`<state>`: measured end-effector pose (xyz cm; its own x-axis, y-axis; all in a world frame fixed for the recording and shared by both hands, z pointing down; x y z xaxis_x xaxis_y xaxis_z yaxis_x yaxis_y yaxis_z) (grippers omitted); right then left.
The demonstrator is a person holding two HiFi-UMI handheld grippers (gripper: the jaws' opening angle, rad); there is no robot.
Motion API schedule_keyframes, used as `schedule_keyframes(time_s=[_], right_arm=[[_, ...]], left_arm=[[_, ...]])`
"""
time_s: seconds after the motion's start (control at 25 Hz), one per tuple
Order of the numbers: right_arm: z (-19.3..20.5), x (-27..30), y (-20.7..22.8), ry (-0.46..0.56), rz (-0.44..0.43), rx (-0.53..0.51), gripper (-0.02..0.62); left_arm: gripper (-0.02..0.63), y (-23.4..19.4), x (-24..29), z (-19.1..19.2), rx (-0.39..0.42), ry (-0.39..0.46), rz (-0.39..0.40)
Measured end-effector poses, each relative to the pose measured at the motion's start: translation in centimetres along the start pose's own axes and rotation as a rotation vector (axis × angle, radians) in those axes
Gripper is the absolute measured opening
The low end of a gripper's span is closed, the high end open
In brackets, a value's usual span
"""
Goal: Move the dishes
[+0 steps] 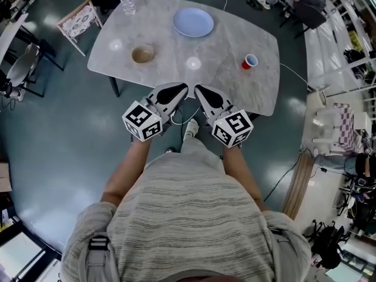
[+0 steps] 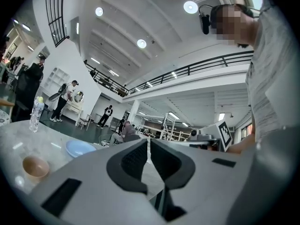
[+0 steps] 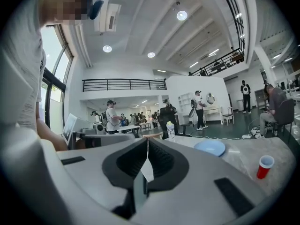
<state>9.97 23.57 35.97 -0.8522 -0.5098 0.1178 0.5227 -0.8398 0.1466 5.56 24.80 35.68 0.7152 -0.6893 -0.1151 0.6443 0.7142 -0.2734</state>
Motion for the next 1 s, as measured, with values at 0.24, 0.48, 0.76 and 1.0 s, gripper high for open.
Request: schedule_keyframes(time_s=[0.24, 0.48, 0.76, 1.0], right_arm=[[-0.3, 3.0, 5.3, -0.026, -0.002, 0.000, 0.018], [-1.1, 5.8, 10.3, -0.042, -0.041, -0.010, 0.018], [-2.5, 8.3, 15.2, -0.034, -0.098, -0.012, 0.018], [-2.1, 10.2, 16.9, -0.055, -0.144, -0.021, 0.018]], left_arm=[[0.021, -4.1, 3.8, 0.1, -0.033, -0.005, -0.012], [0.021, -8.5, 8.1, -0.3, -0.038, -0.014, -0.044], [0.023, -11.8, 13.0, -0.6, -0.029, -0.027, -0.082], [0.021, -14.1, 13.8, -0.3, -0.021, -0.031, -0.133]])
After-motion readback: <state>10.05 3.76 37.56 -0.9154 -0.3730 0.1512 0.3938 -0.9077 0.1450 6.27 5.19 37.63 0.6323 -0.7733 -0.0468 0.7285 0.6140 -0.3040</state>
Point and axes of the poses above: the fingertips, and each gripper's own axes: x forward along the fingers, y to its right, z out of its underside, the point moved 1 cm from there along -x, backward along the fingers, and after that the axes turned 5 degrees about z, right-handed, at the moved point
